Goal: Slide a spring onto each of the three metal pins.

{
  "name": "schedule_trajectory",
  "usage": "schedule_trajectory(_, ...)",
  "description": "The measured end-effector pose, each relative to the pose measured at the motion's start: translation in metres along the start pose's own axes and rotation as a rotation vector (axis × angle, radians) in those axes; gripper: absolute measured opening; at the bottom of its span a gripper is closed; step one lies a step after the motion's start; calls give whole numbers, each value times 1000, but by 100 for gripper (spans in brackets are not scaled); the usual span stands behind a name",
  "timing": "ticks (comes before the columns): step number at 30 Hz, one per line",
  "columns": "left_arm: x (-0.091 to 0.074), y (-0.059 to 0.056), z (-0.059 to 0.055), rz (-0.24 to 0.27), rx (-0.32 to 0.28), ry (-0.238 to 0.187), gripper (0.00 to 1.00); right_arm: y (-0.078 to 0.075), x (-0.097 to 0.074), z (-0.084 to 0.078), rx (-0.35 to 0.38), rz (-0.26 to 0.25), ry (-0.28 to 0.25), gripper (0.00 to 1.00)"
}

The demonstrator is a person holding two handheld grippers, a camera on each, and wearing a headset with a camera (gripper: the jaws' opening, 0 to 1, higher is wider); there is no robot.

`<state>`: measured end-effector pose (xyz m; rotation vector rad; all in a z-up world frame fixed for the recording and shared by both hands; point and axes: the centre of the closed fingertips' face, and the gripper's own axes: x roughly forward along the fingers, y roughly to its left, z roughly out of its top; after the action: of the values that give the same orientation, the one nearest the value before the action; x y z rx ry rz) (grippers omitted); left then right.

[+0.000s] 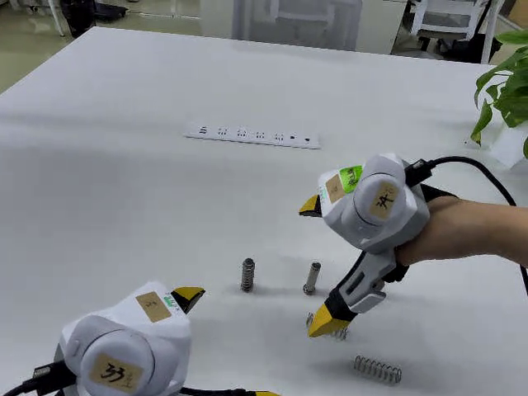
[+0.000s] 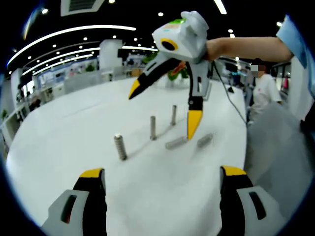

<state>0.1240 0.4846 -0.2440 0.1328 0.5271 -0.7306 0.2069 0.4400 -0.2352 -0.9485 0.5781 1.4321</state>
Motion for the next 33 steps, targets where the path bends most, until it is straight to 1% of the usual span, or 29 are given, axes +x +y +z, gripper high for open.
schedule_trajectory(1,0,0,0,0,0,0,97,1,-4,-2,21,-8,-8,99)
schedule_trajectory(5,1,0,1,-3,6,3,97,3,-14,-12,48,-21,-10,99)
schedule_trajectory(6,1,0,1,-4,7,4,97,3,-17,-16,62,-37,-12,99)
schedule_trajectory(8,1,1,2,-5,9,6,97,3,-22,-20,84,-52,-21,99)
schedule_trajectory(10,1,2,2,-7,10,6,97,3,-28,-25,119,-77,-38,99)
schedule_trajectory(13,1,4,1,-8,9,6,97,6,-37,-33,169,-103,-58,99)
schedule_trajectory(15,0,6,2,-3,15,6,97,9,-42,-41,196,-119,-63,99)
schedule_trajectory(16,0,8,2,-1,15,7,97,12,-45,-48,215,-127,-60,99)
schedule_trajectory(20,0,11,2,1,17,7,98,20,-54,-65,270,-157,-63,99)
schedule_trajectory(24,0,13,3,0,26,10,98,32,-61,-82,334,-179,-71,99)
schedule_trajectory(28,2,15,4,2,37,15,98,43,-65,-94,385,-203,-80,99)
schedule_trajectory(30,2,15,4,1,38,15,98,47,-68,-101,416,-224,-84,99)
schedule_trajectory(33,2,17,5,6,39,15,98,53,-72,-104,469,-249,-115,99)
